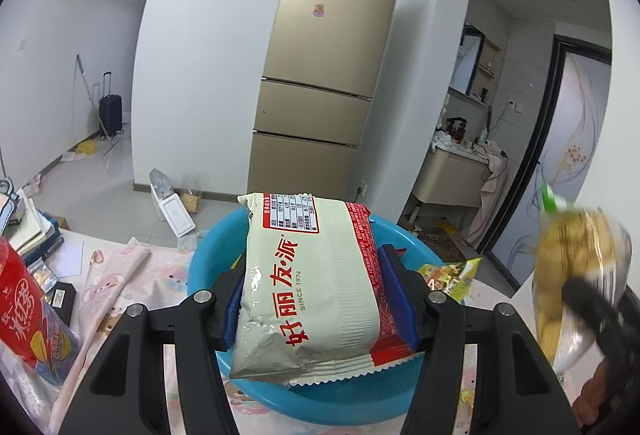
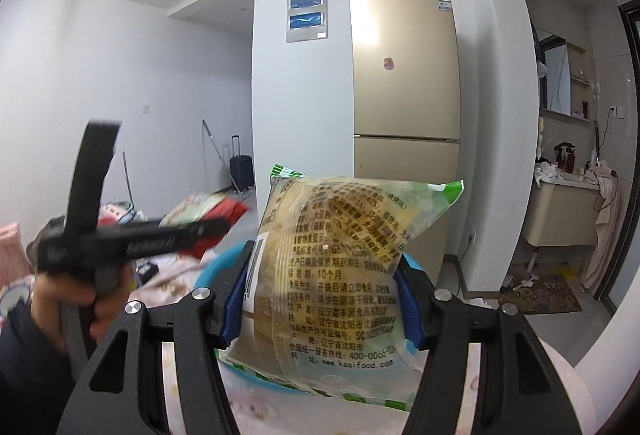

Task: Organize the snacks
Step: 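Lift and carry both held bags over the light-blue basin with both tools, then open both tools to drop the bread and cracker bags into the basin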

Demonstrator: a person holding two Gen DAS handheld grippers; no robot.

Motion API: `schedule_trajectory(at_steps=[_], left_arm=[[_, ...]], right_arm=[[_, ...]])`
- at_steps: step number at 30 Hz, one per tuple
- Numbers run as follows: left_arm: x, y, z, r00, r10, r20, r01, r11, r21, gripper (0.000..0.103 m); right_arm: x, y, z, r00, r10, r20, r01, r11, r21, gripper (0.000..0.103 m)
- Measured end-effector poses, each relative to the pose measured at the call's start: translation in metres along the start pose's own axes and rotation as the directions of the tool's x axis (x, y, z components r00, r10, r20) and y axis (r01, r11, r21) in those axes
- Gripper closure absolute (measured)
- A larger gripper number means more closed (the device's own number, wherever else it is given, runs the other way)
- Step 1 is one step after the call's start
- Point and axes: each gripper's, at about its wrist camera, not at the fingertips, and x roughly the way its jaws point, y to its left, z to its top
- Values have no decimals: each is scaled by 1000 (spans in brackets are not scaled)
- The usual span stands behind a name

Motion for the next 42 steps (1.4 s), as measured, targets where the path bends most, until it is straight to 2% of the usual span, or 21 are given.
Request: schedule_trajectory(at_steps=[9,20,27,31,36,42], left_arm=[[2,1,-4,1000,10,-5,-10,1000,-1,42],[29,-10,-15,997,32,-67,-29,999,44,42],[47,-21,-28,993,39,-111,-30,996,83,42],[60,-23,-35,986,61,-153,-46,994,98,42],[78,-13,-45,974,34,-223,-22,998,55,42],[90,-12,-52,963,47,-264,-36,998,46,42]], right_arm=[[33,1,30,999,-6,46,5,1000,24,43],[76,-20,-4,996,34,-83,-28,997,76,43],[83,-27,-11,993,44,-113,-31,993,112,43],[87,-24,-13,991,48,-126,-35,994,104,43],[92,-18,-15,989,49,-141,-37,996,85,43],[100,-16,-20,985,46,-169,-33,996,79,43]])
